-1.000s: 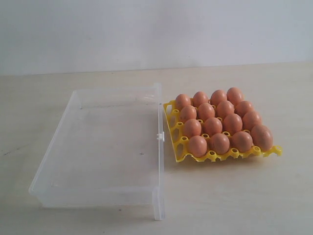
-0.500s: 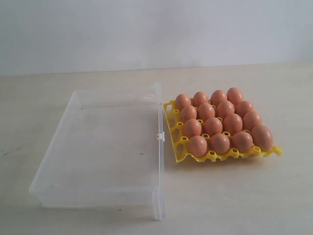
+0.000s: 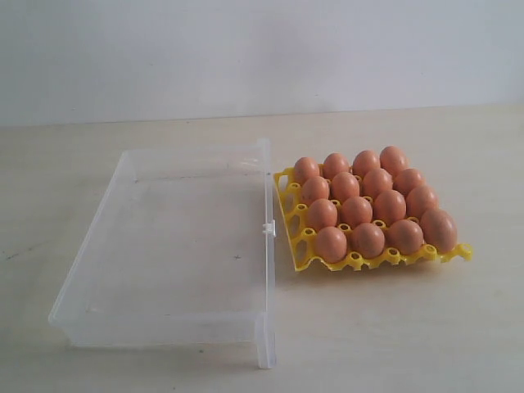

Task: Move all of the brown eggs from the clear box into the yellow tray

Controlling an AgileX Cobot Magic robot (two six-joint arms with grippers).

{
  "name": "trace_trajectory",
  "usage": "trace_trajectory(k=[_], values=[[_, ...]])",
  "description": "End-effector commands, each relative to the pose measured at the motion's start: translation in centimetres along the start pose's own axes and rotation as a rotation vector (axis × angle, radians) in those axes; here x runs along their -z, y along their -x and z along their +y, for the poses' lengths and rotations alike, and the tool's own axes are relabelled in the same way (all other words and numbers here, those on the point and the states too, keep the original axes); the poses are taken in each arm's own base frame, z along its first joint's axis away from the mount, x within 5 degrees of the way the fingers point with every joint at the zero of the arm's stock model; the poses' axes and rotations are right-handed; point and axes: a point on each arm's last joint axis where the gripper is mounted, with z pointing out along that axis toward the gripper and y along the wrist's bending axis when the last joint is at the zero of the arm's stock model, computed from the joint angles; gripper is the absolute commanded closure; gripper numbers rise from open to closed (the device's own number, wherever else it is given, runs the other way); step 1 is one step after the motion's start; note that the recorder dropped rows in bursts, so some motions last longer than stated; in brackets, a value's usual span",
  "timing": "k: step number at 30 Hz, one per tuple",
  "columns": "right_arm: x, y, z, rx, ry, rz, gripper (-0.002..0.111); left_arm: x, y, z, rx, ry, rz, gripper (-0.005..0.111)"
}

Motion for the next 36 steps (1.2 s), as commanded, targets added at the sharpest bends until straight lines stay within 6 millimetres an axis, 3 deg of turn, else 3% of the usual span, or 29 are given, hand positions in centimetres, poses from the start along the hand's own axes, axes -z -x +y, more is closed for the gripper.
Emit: trace_trajectory(k=[1,28,36], values=[[0.04,-0.44,-0.09,0.004,-0.011,0.031,0.108,0.08,0.23,0.02,0.002,0.003,-0.019,0.107],[0.06,-0.82,-0.19,-0.049,-0.024,0.072,0.108,0.08,0.23,0.02,0.002,0.003,-0.019,0.107],[0.07,-0.85,0.45,-0.062,0.046,0.078,0.108,0.08,0.23,0.02,0.002,0.003,-0.019,0.107]])
